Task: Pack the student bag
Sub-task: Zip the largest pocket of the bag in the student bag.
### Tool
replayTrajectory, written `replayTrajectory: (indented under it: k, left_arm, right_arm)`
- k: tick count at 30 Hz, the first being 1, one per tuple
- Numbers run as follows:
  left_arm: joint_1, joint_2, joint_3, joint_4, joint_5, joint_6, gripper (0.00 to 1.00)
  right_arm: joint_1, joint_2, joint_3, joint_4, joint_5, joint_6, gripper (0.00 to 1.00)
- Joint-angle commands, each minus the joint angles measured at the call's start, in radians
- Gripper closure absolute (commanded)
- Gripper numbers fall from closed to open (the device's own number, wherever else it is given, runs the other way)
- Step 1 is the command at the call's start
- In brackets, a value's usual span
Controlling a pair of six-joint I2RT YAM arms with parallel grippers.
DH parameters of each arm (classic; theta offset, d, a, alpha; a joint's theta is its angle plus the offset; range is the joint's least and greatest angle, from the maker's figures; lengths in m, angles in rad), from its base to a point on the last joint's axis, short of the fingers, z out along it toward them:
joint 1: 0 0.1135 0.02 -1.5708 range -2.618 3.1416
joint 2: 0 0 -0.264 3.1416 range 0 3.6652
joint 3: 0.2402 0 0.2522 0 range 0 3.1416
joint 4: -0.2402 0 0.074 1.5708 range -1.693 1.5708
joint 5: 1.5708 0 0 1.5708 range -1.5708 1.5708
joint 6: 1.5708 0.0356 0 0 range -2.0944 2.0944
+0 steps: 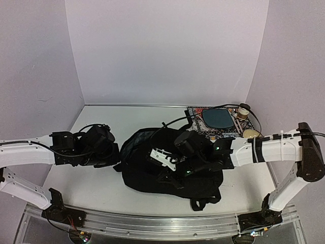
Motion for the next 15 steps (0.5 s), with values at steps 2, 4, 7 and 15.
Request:
replayTrajectory:
  k: [2,4,7,15]
  left_arm:
    - [0.096,-0.037,-0.003,-0.034,-0.088,0.019,1.00]
    - [0.142,-0.033,-0.009,-0.044,-0.100,0.040,1.00]
    - [0.171,-0.023,-0.007,-0.033,-0.113,0.085,1.00]
    - [0.119,-0.037,0.013,0.184,0.153,0.246,1.00]
  right_arm:
    - [0.001,-0.140,-0.092,-0.140,0.052,-0.072,1.00]
    - [0.001,-0.180,-0.126,-0.150,0.090,-0.083,1.00]
    - [0.001,-0.238,-0.162,-0.183,0.152,-0.087,1.00]
    - [0.001,-0.217,-0.102,-0.158,0.022,0.042,0.71]
